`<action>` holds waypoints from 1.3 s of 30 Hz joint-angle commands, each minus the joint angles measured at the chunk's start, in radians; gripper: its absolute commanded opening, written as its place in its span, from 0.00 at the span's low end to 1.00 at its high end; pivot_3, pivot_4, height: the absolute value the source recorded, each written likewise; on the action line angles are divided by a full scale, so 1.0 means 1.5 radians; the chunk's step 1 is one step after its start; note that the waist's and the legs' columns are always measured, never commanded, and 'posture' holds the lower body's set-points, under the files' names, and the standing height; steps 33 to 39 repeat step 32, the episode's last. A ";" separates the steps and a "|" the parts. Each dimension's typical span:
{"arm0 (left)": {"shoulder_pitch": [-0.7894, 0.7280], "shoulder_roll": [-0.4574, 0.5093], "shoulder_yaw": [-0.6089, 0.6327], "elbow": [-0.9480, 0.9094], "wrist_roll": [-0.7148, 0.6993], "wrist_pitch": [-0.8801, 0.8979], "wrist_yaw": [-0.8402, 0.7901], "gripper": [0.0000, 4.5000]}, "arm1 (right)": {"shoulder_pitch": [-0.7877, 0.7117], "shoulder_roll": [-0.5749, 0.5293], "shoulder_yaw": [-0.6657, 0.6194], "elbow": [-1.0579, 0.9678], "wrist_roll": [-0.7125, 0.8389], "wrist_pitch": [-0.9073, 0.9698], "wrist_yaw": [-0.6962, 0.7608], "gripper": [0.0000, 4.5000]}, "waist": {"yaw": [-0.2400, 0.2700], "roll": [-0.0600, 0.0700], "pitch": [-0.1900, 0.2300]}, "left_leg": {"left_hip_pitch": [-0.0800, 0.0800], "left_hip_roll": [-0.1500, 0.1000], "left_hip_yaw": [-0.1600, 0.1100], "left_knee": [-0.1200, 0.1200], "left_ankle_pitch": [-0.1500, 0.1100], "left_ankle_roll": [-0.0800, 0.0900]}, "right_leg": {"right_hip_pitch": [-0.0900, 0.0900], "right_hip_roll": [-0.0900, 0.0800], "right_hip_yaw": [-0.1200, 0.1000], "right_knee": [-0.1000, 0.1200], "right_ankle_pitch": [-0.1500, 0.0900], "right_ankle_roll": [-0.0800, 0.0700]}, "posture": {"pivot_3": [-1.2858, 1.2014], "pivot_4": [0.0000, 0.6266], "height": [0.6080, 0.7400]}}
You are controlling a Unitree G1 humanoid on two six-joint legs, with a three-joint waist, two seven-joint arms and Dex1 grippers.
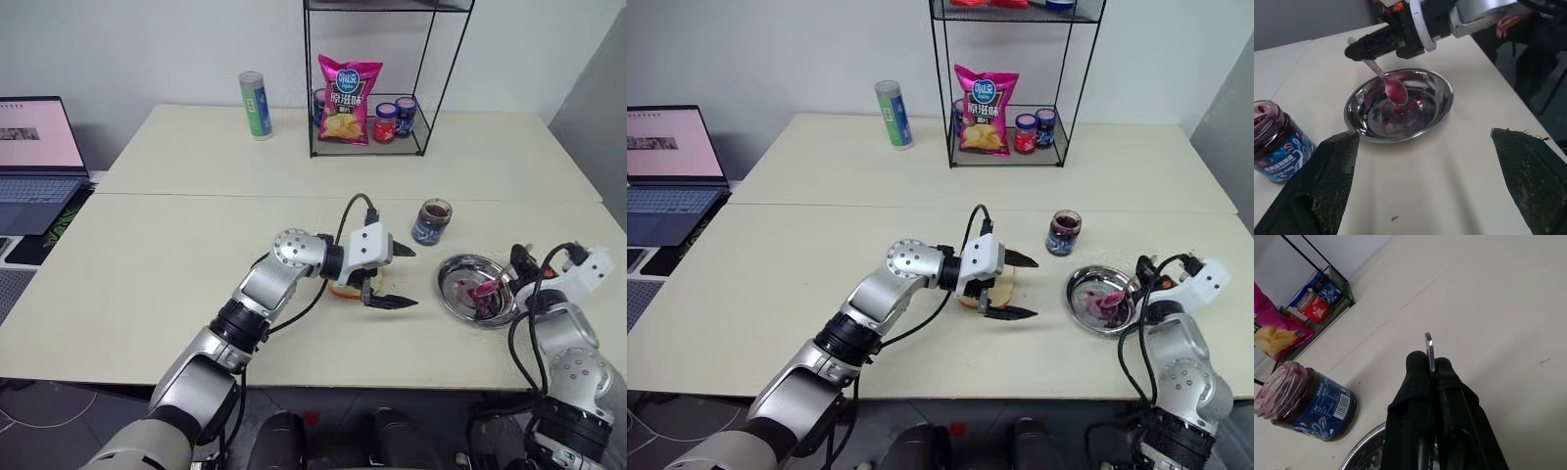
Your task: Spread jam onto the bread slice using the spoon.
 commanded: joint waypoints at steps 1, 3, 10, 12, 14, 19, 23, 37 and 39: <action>0.007 -0.005 0.009 -0.037 -0.001 -0.005 0.003 1.00 | 0.014 -0.016 0.001 0.014 -0.001 -0.030 0.029 0.26 | 0.000 0.000 0.000 | 0.000 0.000 0.000 0.000 0.000 0.000 | 0.000 0.000 0.000 0.000 0.000 0.000 | 0.52 0.24 1.00; 0.019 0.001 0.015 -0.052 -0.002 0.002 0.008 1.00 | 0.022 -0.022 -0.001 0.014 0.006 -0.027 0.034 0.35 | 0.000 0.000 0.000 | 0.000 0.000 0.000 0.000 0.000 0.000 | 0.000 0.000 0.000 0.000 0.000 0.000 | 0.52 0.24 1.00; 0.045 0.014 0.024 -0.079 -0.001 0.015 0.021 1.00 | 0.019 -0.057 -0.023 0.023 0.013 -0.030 0.030 0.68 | 0.000 0.000 0.000 | 0.000 0.000 0.000 0.001 0.000 0.000 | 0.000 0.000 0.000 0.001 0.000 0.000 | 0.52 0.24 1.00; 0.044 0.016 0.027 -0.079 -0.002 0.016 0.024 1.00 | 0.011 -0.072 -0.028 0.013 0.020 -0.026 0.024 0.78 | 0.001 0.000 0.000 | 0.000 0.000 0.000 0.001 0.000 0.000 | 0.000 0.000 0.000 0.000 0.000 0.000 | 0.52 0.24 1.00; 0.042 0.020 0.033 -0.078 -0.003 0.017 0.026 1.00 | 0.004 -0.087 -0.030 -0.009 0.028 -0.013 0.017 0.89 | 0.001 0.000 0.000 | 0.000 0.000 0.000 0.000 0.000 0.000 | 0.000 -0.001 0.000 0.000 0.000 0.000 | 0.52 0.24 1.00; 0.040 0.060 0.073 -0.086 -0.020 0.051 0.022 1.00 | 0.016 -0.183 0.010 -0.096 0.043 0.058 0.051 1.00 | 0.001 0.000 0.000 | 0.000 0.000 0.000 0.000 0.000 0.000 | 0.000 0.000 0.000 0.001 0.000 0.000 | 0.52 0.24 1.00; 0.039 0.148 0.147 -0.099 -0.060 0.136 0.001 1.00 | 0.114 -0.420 0.103 -0.207 0.015 0.133 0.251 1.00 | 0.000 0.001 0.001 | 0.000 0.000 0.000 0.000 0.000 0.000 | 0.000 0.000 0.000 0.001 0.000 0.000 | 0.52 0.24 1.00; 0.088 0.350 0.230 -0.102 -0.100 0.200 -0.097 1.00 | 0.280 -0.647 0.044 -0.318 0.061 0.151 0.577 1.00 | 0.006 -0.002 0.002 | 0.001 0.001 -0.002 0.000 0.000 0.000 | 0.001 0.000 -0.002 -0.001 -0.001 -0.001 | 0.52 0.24 1.00; 0.088 0.350 0.230 -0.102 -0.100 0.200 -0.097 1.00 | 0.280 -0.647 0.044 -0.318 0.061 0.151 0.577 1.00 | 0.006 -0.002 0.002 | 0.001 0.001 -0.002 0.000 0.000 0.000 | 0.001 0.000 -0.002 -0.001 -0.001 -0.001 | 0.52 0.24 1.00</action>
